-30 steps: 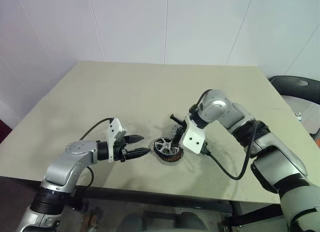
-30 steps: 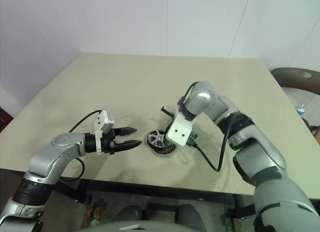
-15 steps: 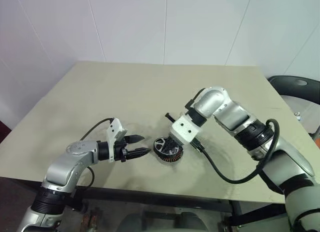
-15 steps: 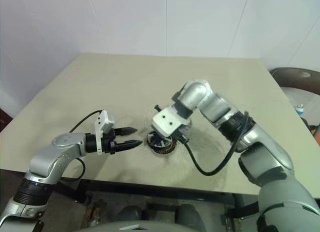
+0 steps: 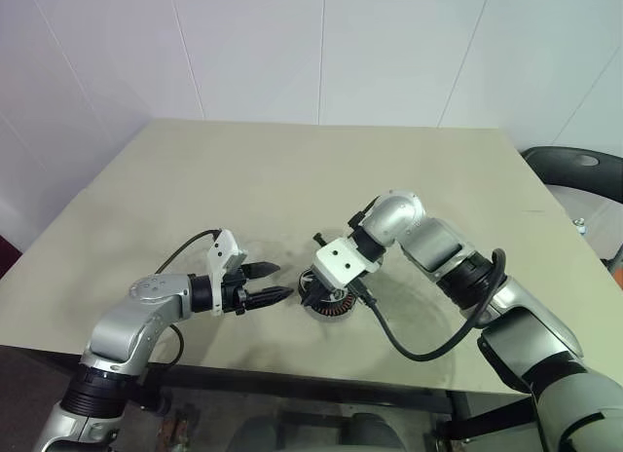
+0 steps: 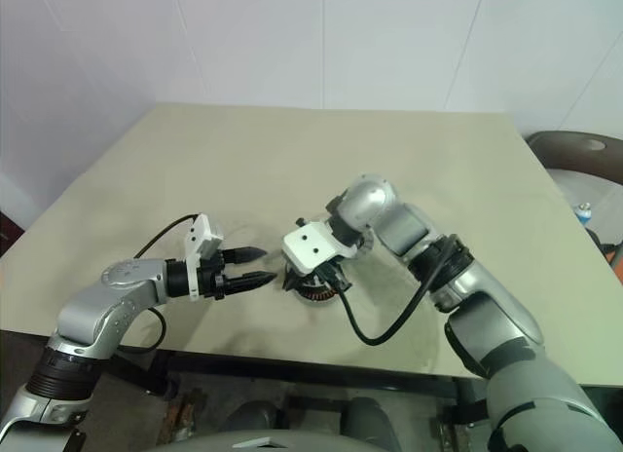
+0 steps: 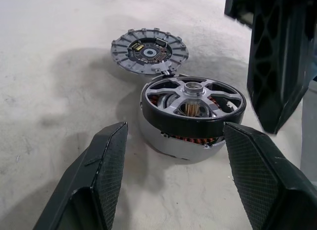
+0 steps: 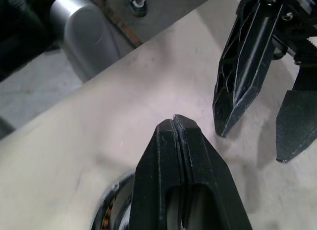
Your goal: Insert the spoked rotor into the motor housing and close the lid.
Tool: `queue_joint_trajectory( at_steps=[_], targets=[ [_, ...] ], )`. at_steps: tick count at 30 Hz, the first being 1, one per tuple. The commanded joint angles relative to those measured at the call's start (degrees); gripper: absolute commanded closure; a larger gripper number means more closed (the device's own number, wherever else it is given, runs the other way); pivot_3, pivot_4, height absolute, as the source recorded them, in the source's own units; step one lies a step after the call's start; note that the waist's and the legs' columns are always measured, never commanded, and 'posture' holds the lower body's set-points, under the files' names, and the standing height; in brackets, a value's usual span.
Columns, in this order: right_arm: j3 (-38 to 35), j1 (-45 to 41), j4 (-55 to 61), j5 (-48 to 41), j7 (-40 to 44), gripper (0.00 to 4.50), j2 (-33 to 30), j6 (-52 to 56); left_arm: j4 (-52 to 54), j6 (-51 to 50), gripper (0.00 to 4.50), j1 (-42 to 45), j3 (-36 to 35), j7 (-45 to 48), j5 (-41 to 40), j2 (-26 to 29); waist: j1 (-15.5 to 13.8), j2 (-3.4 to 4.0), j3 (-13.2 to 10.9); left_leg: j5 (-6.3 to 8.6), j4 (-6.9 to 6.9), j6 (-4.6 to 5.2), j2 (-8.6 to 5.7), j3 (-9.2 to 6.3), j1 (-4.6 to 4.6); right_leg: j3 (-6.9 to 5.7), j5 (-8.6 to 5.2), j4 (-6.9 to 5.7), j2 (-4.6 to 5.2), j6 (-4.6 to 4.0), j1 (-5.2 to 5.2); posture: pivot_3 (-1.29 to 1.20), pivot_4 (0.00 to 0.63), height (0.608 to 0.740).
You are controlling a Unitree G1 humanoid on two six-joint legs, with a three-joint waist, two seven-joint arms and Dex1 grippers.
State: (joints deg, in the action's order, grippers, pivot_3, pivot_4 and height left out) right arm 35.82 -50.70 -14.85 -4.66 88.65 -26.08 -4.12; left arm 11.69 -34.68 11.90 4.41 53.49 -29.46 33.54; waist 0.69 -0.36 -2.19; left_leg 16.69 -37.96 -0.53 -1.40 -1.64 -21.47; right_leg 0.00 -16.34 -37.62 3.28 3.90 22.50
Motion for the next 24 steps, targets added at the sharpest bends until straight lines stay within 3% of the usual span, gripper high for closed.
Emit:
queue_joint_trajectory(
  at_steps=[1,6,15,24],
  targets=[
    [-1.8,-0.6,1.0,0.8,-1.7,4.48,1.4,2.0,1.4,0.0,1.25,0.4,-1.6,0.0,-1.0,0.2,0.0,0.00,0.0,0.00,0.00,0.00,0.00,0.00,0.00,0.00,0.00,0.00,0.00,0.00,0.00,0.00,0.000,0.740],
    [-2.3,-1.0,-0.5,2.2,-3.1,4.48,3.0,2.5,1.3,-0.1,1.25,0.5,-1.6,0.1,-0.8,0.2,0.0,0.00,0.0,0.00,0.00,0.00,0.00,0.00,0.00,0.00,0.00,0.00,0.00,0.00,0.00,0.00,0.000,0.740],
    [-1.8,-3.8,-11.8,11.8,-9.8,4.48,2.7,-18.1,1.1,0.0,1.25,0.8,-1.6,-0.1,-0.6,-0.1,0.1,0.01,0.0,0.00,0.00,-0.01,-0.02,0.00,0.01,0.00,0.00,-0.01,-0.03,0.01,0.00,0.00,0.000,0.740],
    [-1.4,-3.6,-12.3,12.8,-4.6,4.48,-2.6,-27.9,1.0,0.1,1.25,0.5,-1.8,-0.4,-0.6,-0.2,0.1,0.01,0.0,-0.01,0.00,-0.01,-0.02,0.00,0.02,0.00,0.00,0.00,-0.03,0.01,-0.03,0.00,0.000,0.740]
  ],
)
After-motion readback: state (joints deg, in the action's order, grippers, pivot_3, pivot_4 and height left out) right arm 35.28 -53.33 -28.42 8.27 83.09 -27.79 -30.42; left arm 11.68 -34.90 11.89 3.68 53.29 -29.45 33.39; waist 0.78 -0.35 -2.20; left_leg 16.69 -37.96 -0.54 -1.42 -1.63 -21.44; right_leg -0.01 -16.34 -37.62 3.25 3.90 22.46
